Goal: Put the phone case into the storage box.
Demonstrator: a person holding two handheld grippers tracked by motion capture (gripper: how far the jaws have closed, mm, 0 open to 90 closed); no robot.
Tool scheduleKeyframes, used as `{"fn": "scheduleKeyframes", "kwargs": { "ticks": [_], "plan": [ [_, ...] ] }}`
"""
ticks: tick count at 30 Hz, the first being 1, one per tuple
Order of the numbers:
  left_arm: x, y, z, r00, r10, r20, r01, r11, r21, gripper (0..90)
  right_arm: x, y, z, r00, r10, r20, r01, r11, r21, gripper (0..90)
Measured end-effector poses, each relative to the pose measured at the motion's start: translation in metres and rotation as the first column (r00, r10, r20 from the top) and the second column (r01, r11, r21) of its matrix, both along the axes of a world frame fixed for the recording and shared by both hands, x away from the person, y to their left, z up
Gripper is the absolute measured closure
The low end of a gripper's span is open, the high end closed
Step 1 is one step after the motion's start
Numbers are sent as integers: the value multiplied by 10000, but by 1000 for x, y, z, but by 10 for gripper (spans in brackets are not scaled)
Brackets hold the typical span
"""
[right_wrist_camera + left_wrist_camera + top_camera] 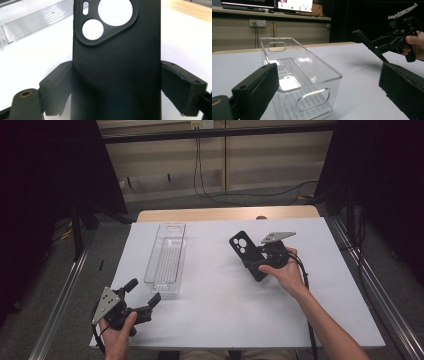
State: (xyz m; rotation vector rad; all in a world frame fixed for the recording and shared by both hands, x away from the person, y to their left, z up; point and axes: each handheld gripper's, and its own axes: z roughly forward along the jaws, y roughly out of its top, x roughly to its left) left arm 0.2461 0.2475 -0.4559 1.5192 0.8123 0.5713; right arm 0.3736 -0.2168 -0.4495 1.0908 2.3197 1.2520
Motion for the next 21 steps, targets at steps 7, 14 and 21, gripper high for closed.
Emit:
{"fn": "scheduleKeyframes", "kwargs": {
  "ticks": [7, 14, 21],
  "plan": [
    [0, 1, 0, 10000, -17, -7, 17, 10000, 2, 30, -2, -2, -2, 9987, -90, 492, 63, 9984, 558, 147],
    [0, 1, 1, 10000, 58, 41, -58, 10000, -50, 30, -12, -7, 0, 9956, -525, 774, 456, 9950, 890, 147],
    [1, 0, 1, 10000, -27, 71, 26, 10000, 70, 30, -26, -15, 2, 9906, -672, 1193, 532, 9917, 1170, 147]
  ]
}}
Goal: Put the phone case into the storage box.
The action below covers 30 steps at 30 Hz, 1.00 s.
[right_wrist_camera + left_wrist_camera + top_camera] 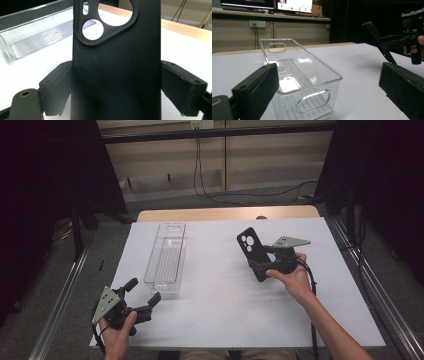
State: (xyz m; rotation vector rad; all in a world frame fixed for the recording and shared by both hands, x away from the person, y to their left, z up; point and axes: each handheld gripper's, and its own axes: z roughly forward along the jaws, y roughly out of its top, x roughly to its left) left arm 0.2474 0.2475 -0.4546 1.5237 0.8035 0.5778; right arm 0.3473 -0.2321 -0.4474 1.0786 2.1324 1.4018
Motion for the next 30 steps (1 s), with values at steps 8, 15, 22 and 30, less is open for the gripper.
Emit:
{"fn": "scheduleKeyframes", "kwargs": {
  "ticks": [8, 15, 22, 30],
  "plan": [
    [-1, 0, 0, 10000, -16, 25, 16, 10000, -91, 25, -17, -1, -2, 9989, 258, 388, -272, 9990, 367, 146],
    [-1, -3, 2, 9999, -93, 127, 96, 9998, -189, 25, -23, -4, -3, 9980, 369, 517, -396, 9979, 509, 145],
    [0, -3, 1, 9998, -148, 102, 149, 9998, -148, 27, -32, -4, -3, 9958, 670, 617, -707, 9958, 587, 144],
    [-1, -4, 2, 9995, -266, 160, 269, 9994, -195, 27, -41, 3, 2, 9865, 1346, 933, -1423, 9865, 814, 144]
  ]
}}
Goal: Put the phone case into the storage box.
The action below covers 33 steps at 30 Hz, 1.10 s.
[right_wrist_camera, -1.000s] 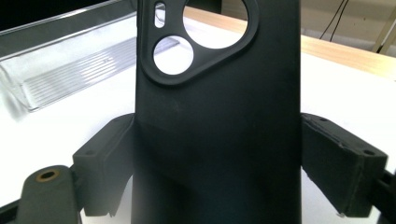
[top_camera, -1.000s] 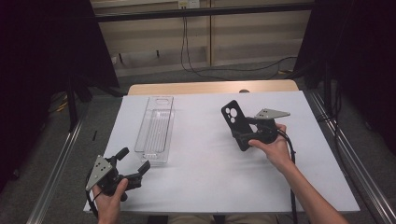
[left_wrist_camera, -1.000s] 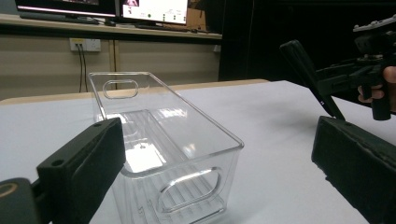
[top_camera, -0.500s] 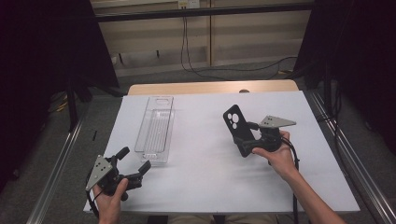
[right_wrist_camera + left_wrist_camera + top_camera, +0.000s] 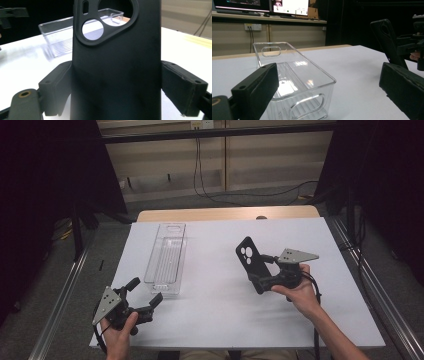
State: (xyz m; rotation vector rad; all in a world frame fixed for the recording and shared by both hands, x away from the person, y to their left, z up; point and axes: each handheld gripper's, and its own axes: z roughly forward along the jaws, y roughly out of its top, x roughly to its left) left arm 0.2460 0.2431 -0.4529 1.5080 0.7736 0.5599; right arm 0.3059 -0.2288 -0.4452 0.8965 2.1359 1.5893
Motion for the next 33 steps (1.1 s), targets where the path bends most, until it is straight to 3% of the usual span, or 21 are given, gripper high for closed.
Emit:
{"fn": "scheduleKeyframes", "kwargs": {
  "ticks": [5, 8, 18, 21, 27, 28, 33],
  "plan": [
    [0, -1, 0, 9999, -163, -10, 163, 9998, 107, 27, -5, 2, 0, 9983, 582, 95, -580, 9982, -178, 143],
    [-1, -4, 1, 9997, -255, -46, 255, 9997, 28, 25, -6, 2, 2, 9966, 816, 106, -815, 9967, -38, 143],
    [-4, -14, 4, 9988, -480, 14, 480, 9988, -68, 23, -24, 5, 2, 9937, 1117, 56, -1118, 9936, 145, 142],
    [-4, -16, 4, 9974, -715, -32, 715, 9974, 97, 22, -27, 6, -1, 9926, 1217, 31, -1217, 9923, 215, 142],
    [-9, -24, 11, 9938, -1105, 95, 1104, 9939, 51, 18, -36, 12, -8, 9875, 1576, -71, -1575, 9875, 114, 142],
    [-9, -26, 11, 9925, -1224, 50, 1225, 9924, -111, 18, -37, 14, -9, 9869, 1611, -69, -1610, 9869, 95, 142],
    [-9, -34, 13, 9896, -1439, -83, 1439, 9896, -17, 19, -40, 21, -8, 9804, 1969, -1, -1969, 9803, 145, 142]
  ]
}}
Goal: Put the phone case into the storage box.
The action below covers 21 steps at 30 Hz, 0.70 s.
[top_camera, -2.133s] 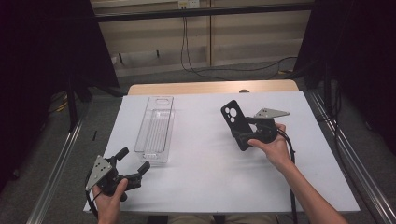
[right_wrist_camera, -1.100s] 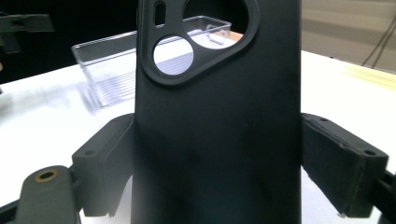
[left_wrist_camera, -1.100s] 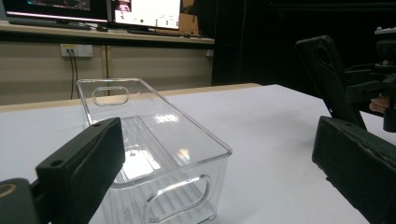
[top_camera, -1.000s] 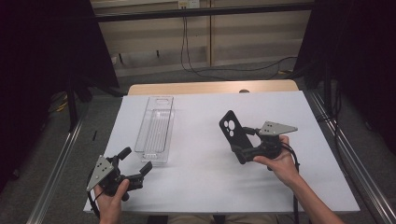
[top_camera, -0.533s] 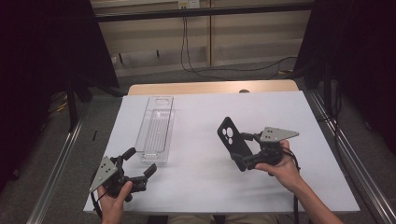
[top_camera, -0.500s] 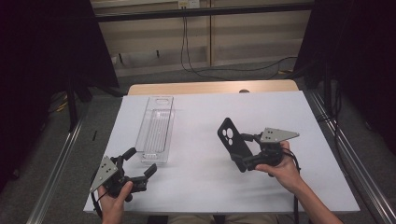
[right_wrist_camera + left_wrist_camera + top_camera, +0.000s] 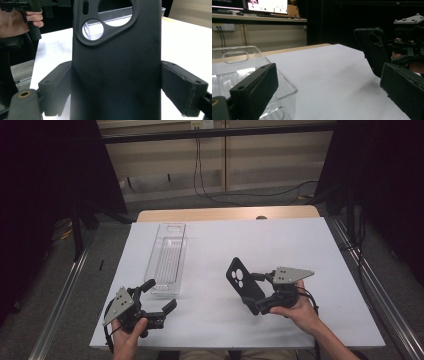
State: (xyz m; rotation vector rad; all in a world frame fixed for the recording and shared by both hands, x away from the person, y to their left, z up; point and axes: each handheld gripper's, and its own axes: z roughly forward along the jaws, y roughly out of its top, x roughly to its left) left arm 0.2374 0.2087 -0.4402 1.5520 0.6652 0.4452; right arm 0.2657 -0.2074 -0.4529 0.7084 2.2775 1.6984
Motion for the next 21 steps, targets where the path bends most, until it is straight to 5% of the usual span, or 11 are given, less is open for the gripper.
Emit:
{"fn": "scheduleKeyframes", "kwargs": {
  "ticks": [14, 21],
  "plan": [
    [9, -31, 5, 9945, -1005, -301, 1013, 9945, 281, 38, -1, 3, 5, 9991, 418, 51, -420, 9983, 409, 141],
    [24, -50, 14, 9761, -2141, -360, 2146, 9766, 100, 41, -1, 4, 9, 9985, 530, 119, -535, 9975, 465, 140]
  ]
}}
